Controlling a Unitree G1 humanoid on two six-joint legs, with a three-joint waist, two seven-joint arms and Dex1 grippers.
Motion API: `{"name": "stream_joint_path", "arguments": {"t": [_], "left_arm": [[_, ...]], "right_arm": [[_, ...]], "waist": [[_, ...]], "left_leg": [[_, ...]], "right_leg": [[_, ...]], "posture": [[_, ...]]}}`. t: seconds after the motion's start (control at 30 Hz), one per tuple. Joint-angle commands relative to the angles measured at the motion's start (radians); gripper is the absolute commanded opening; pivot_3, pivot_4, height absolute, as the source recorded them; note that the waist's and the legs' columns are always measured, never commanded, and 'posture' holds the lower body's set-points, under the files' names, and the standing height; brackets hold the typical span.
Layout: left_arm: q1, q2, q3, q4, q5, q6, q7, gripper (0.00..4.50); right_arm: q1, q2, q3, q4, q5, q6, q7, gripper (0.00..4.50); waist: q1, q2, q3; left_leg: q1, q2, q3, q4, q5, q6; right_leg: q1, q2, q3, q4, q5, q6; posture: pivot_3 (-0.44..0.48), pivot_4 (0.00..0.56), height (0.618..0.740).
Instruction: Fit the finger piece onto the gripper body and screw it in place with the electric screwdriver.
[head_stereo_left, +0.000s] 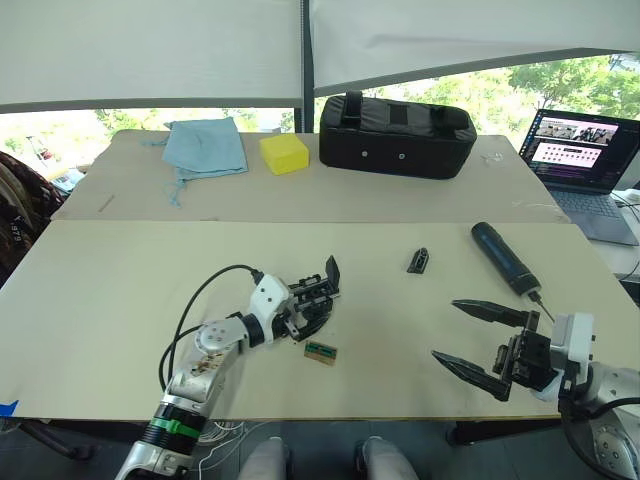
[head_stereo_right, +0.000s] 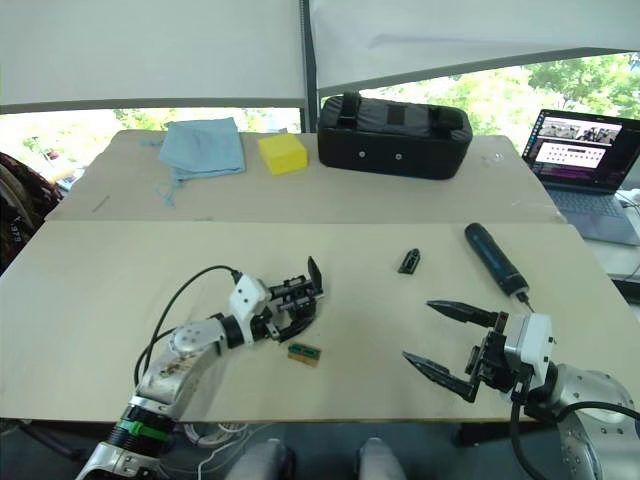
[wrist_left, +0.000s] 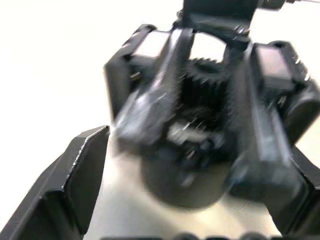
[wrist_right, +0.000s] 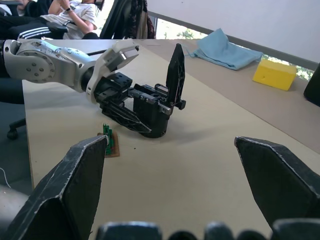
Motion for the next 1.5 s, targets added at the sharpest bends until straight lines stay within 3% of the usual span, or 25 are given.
{"name": "stream_joint_path", "arguments": {"t": [0.03, 0.27, 0.57, 0.93, 1.0, 1.13, 1.3, 1.43, 1.5], "left_arm": [[-0.005, 0.049, 0.032, 0.023, -0.034, -0.036, -0.087, 4.47], [-0.126, 0.129, 0.042, 0.201, -0.102, -0.07, -0.353, 4.47], [-0.338, 0.056, 0.003, 0.53, -0.054, -0.242, -0.541, 4.47], [-0.412, -0.025, 0.011, 0.729, -0.003, -0.408, -0.567, 4.47], [-0.414, -0.04, 0.02, 0.738, -0.014, -0.427, -0.59, 3.94], [-0.402, -0.05, 0.036, 0.717, -0.022, -0.436, -0.604, 2.3], [-0.301, -0.027, 0.085, 0.549, -0.05, -0.382, -0.521, 2.3], [-0.139, -0.034, 0.132, 0.255, -0.056, -0.244, -0.312, 2.3], [-0.08, -0.033, 0.121, 0.138, 0.004, -0.232, -0.215, 2.3]], "right_arm": [[-0.007, -0.013, -0.026, -0.037, 0.019, 0.0, -0.006, 4.5], [-0.003, -0.018, -0.025, -0.052, 0.021, 0.018, -0.013, 4.5], [-0.008, -0.023, -0.028, -0.078, 0.022, 0.043, -0.031, 4.5], [0.027, -0.016, -0.054, -0.098, 0.014, 0.036, -0.046, 4.5], [0.03, -0.016, -0.053, -0.099, 0.013, 0.034, -0.046, 4.5], [0.024, -0.015, -0.039, -0.093, 0.009, 0.033, -0.042, 4.5], [0.022, -0.009, -0.026, -0.075, 0.001, 0.021, -0.031, 4.5], [0.016, 0.001, -0.014, -0.059, -0.007, 0.008, -0.026, 4.5], [0.014, 0.007, -0.007, -0.056, -0.008, 0.005, -0.023, 4.5]], "waist": [[0.001, 0.0, 0.0], [0.003, 0.0, 0.0], [-0.003, 0.0, 0.0], [0.0, 0.0, 0.0], [0.001, 0.0, 0.0], [0.001, 0.0, 0.0], [-0.007, 0.0, 0.0], [-0.014, 0.0, 0.0], [-0.012, 0.0, 0.0]], "left_leg": [[0.0, 0.0, 0.0, 0.0, 0.0, 0.0], [0.0, 0.0, 0.001, 0.0, 0.0, 0.0], [-0.001, -0.002, 0.002, 0.001, 0.0, 0.0], [-0.001, -0.002, 0.003, 0.001, 0.0, 0.0], [-0.001, -0.001, 0.003, 0.002, 0.0, 0.0], [-0.001, -0.001, 0.003, 0.002, 0.0, 0.0], [-0.001, -0.001, 0.001, 0.002, 0.0, 0.0], [-0.001, 0.001, -0.001, 0.002, 0.0, 0.001], [-0.001, 0.001, -0.001, 0.002, 0.0, 0.001]], "right_leg": [[0.0, 0.0, 0.0, 0.0, 0.0, 0.0], [0.0, 0.0, 0.0, 0.0, 0.0, 0.0], [0.001, 0.0, -0.001, 0.0, 0.0, 0.0], [0.0, 0.0, -0.001, 0.0, 0.0, 0.0], [0.001, 0.0, -0.001, 0.001, 0.0, 0.0], [0.0, 0.0, -0.001, 0.001, 0.0, 0.0], [0.0, 0.0, -0.001, 0.001, 0.0, 0.0], [0.0, 0.0, 0.0, 0.001, 0.0, 0.0], [0.0, 0.0, 0.0, 0.001, 0.0, 0.0]], "posture": [[0.0, 0.15, 0.74], [0.0, 0.15, 0.74], [0.0, 0.15, 0.74], [0.0, 0.15, 0.74], [0.0, 0.15, 0.74], [0.0, 0.15, 0.74], [0.0, 0.15, 0.74], [0.0, 0.15, 0.74], [0.0, 0.15, 0.74]]}}
